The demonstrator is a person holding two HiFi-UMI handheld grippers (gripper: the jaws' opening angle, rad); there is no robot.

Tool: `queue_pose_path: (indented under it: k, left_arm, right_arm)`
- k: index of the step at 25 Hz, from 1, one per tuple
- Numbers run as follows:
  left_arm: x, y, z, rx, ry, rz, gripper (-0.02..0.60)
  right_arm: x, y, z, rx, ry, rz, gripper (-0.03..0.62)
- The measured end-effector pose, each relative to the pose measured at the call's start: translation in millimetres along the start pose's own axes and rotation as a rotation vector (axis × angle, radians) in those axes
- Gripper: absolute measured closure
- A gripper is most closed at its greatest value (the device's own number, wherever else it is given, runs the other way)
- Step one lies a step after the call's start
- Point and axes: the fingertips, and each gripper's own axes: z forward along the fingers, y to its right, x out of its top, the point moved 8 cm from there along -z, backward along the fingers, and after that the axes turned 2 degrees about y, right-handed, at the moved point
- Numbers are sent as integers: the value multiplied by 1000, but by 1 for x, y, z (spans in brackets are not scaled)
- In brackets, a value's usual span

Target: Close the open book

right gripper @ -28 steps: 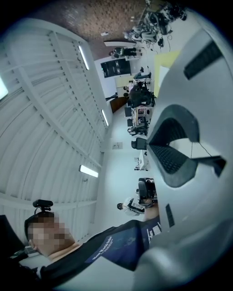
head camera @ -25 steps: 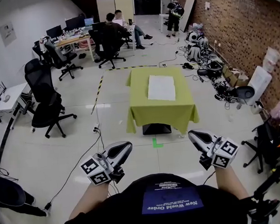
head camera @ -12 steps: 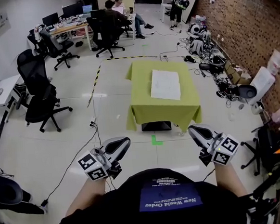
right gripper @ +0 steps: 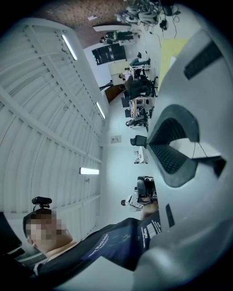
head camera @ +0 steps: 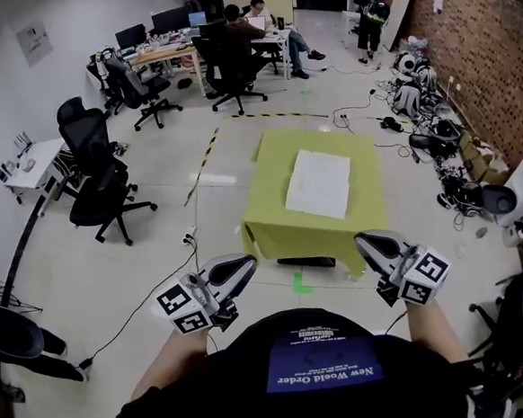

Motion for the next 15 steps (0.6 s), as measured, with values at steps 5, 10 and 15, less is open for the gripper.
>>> queue_pose_path:
  k: [5, 10, 15]
  left_arm:
    - [-15, -3, 64, 38, -5, -7, 574]
    - [-15, -23, 93, 79, -42, 0, 574]
    - [-13, -57, 112, 69, -39, -15, 574]
  right_arm:
    - [-1, 69, -11, 53, 24, 29, 611]
    - [-4, 116, -11, 62, 41, 62, 611]
    - [-8, 147, 0, 32, 34, 78, 611]
